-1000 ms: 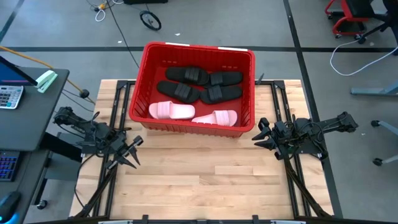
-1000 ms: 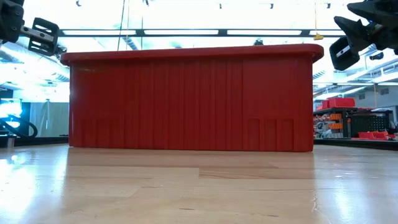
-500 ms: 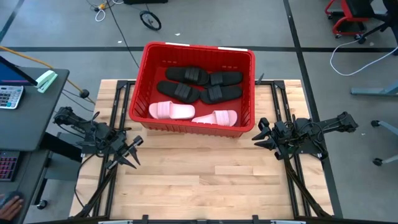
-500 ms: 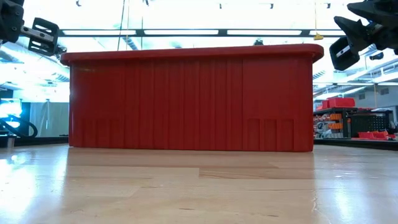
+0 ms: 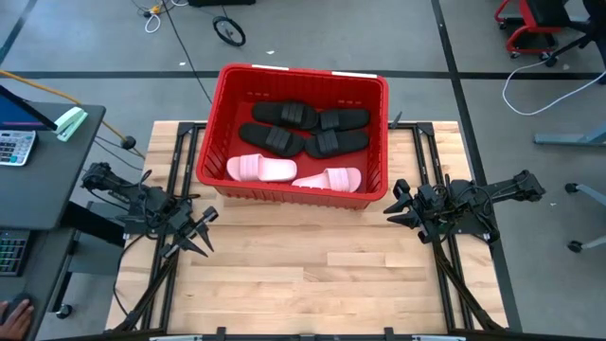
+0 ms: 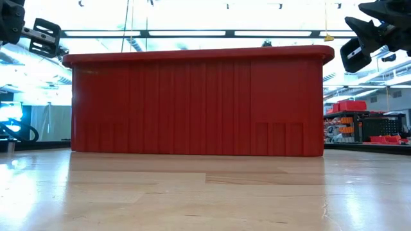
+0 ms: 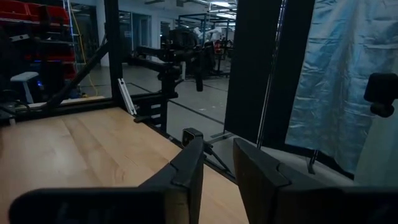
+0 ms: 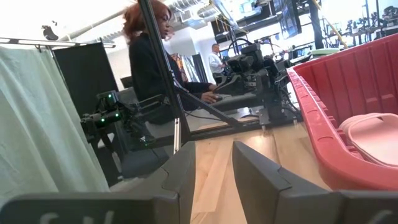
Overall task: Pick and place slides into bin
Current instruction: Return to Home Position
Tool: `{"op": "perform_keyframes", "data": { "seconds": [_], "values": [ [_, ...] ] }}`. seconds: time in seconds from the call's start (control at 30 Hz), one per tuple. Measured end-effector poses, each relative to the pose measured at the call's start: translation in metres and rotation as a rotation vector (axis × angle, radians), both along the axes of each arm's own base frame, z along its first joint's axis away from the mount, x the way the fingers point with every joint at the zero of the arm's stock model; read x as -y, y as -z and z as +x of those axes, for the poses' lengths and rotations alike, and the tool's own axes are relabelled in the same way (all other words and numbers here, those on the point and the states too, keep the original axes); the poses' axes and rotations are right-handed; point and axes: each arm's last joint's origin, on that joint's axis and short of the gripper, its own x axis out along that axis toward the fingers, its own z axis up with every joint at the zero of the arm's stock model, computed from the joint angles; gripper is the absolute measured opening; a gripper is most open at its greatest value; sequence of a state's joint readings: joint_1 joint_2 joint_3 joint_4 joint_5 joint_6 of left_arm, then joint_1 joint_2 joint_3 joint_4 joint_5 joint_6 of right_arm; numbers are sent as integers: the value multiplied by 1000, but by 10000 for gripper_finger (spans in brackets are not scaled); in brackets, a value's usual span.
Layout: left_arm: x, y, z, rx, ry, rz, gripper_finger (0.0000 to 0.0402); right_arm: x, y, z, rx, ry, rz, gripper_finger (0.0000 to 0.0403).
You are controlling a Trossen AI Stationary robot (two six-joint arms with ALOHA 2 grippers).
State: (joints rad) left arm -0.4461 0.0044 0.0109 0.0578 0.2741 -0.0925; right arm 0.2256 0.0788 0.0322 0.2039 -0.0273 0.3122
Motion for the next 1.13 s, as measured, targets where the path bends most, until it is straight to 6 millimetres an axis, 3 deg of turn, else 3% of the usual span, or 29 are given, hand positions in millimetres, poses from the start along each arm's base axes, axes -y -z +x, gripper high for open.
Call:
{"op": "perform_keyframes", "data": {
  "seconds": [1.13],
  "values": [
    [0,0,0,-1,0,0,83,0,0,0,0,0,0,113]
  ]
}}
